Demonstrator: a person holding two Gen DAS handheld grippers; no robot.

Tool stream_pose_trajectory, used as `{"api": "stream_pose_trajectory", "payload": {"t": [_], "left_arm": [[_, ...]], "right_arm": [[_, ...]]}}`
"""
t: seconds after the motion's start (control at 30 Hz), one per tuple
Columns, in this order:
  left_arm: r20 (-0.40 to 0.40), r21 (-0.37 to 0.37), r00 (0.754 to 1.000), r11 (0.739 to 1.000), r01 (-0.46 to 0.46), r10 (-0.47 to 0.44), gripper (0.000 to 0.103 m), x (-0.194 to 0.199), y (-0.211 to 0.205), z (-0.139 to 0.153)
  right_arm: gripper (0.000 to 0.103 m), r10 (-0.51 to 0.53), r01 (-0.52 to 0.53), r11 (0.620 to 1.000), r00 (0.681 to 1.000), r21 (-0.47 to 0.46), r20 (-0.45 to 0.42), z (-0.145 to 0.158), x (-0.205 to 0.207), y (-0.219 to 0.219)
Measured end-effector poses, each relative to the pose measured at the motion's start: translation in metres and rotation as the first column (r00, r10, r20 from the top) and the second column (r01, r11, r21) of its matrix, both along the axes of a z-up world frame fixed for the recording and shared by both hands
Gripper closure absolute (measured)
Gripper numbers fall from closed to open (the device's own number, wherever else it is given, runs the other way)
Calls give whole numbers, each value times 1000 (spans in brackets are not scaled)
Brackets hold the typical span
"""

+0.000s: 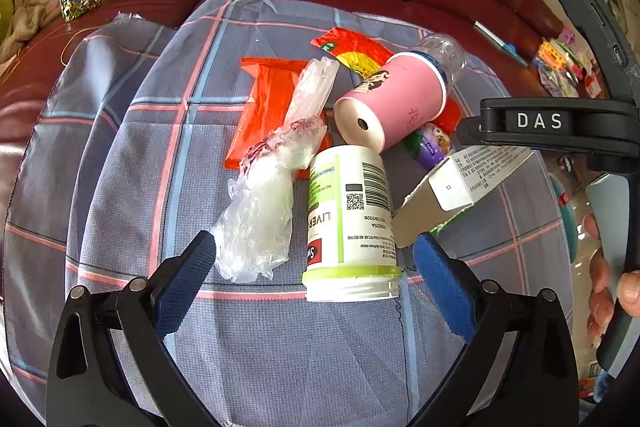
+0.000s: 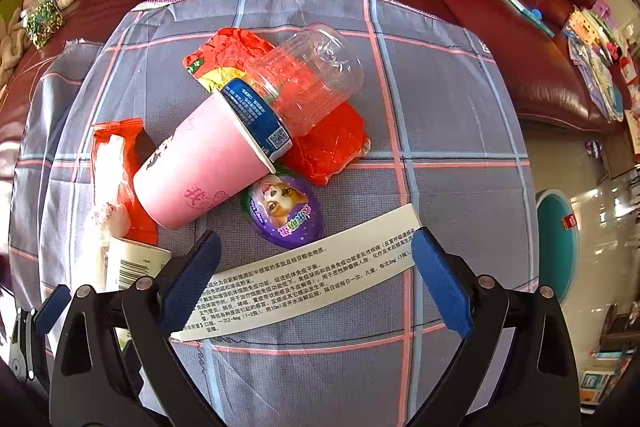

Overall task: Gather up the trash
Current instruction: 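Grasp the white Swisse bottle with the left tool while the right tool grasps the green medicine box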

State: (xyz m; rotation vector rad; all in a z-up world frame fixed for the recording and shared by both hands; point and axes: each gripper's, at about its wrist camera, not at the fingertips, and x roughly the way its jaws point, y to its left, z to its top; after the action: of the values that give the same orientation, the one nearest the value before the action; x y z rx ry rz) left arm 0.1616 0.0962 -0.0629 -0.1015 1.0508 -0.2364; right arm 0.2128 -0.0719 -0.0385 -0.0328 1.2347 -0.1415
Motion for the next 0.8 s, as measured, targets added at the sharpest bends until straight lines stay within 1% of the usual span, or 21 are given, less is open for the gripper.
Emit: {"api": "stream_pose_trajectory", "payload": {"t": [0.1, 0.23, 0.33, 0.4, 0.47, 0.53, 0.57, 0.7, 0.8], "left_arm": [[-3, -6, 1000, 1000, 7, -7, 4, -1, -4, -1], [-2, 0, 999, 999, 37, -37, 4, -6, -18, -2], [13, 26, 999, 998, 51, -51, 4, -10, -28, -3], [21, 30, 999, 999, 33, -34, 5, -11, -28, -4], [23, 11, 999, 1000, 27, -28, 7, -13, -25, -4], [12, -17, 999, 999, 43, -42, 10, -15, -25, -4], [10, -19, 999, 998, 52, -52, 11, -17, -26, -4], [1, 2, 997, 997, 84, -84, 14, -23, -38, -5], [5, 34, 998, 997, 69, -69, 14, -24, -40, -7]], "right_arm": [[11, -1, 1, 1000, 1000, -3, -10, -2, -8, -12], [11, -40, 43, 997, 998, 65, -47, -11, -21, -38], [11, -67, 80, 983, 994, 163, -83, -19, -32, -53], [11, -73, 97, 966, 991, 239, -108, -24, -40, -60], [11, -72, 103, 951, 991, 291, -115, -26, -48, -66], [11, -63, 94, 952, 992, 291, -114, -28, -53, -69], [11, -61, 91, 954, 992, 287, -109, -29, -56, -70], [11, -83, 109, 961, 990, 254, -112, -39, -59, -86], [11, -81, 110, 958, 990, 265, -118, -42, -63, -97]]}}
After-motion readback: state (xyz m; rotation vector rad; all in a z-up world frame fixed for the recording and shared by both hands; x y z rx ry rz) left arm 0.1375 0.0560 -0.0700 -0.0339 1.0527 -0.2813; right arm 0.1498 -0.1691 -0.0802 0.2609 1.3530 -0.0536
